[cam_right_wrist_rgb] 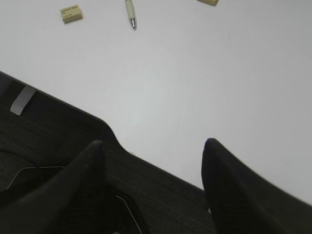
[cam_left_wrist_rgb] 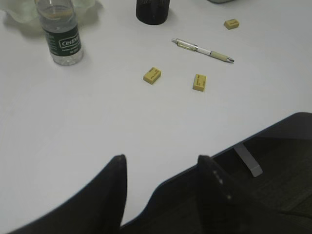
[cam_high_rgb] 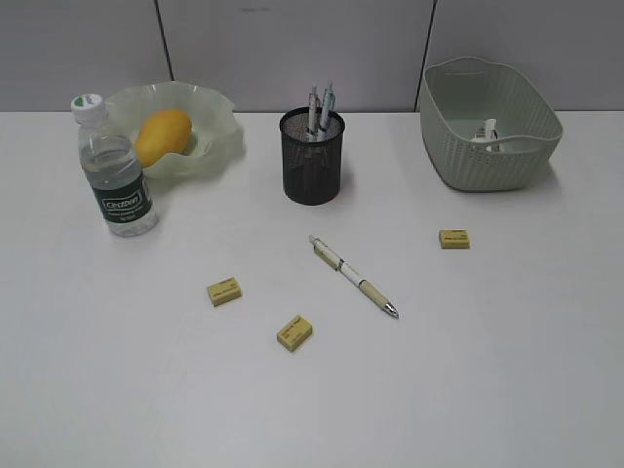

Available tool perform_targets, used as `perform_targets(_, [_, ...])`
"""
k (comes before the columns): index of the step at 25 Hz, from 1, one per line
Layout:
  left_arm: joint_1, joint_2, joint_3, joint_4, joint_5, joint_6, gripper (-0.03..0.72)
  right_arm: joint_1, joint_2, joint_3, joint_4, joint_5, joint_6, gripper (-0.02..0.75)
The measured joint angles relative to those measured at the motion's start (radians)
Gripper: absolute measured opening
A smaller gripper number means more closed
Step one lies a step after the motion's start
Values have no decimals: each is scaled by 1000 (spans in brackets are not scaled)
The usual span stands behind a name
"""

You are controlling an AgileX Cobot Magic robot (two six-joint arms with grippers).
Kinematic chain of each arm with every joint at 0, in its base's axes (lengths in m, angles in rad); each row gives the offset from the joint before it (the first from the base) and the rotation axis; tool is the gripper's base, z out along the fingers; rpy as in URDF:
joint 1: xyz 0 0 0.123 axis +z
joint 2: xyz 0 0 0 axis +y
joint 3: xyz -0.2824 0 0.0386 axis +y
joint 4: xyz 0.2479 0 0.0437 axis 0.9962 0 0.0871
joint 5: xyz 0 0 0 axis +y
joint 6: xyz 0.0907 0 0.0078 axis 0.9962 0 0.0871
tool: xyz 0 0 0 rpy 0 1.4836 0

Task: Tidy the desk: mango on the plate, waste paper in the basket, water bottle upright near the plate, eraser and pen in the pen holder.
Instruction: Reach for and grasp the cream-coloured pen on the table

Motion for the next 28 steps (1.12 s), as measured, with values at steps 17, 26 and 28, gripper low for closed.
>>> perform_targets(17, [0, 0, 4, -10, -11, 14, 355, 0, 0, 0, 0, 0, 0, 491])
perform_targets(26, [0, 0, 4, -10, -11, 14, 355, 0, 0, 0, 0, 0, 0, 491])
perform_targets(28, [0, 0, 4, -10, -11, 14, 355, 0, 0, 0, 0, 0, 0, 491])
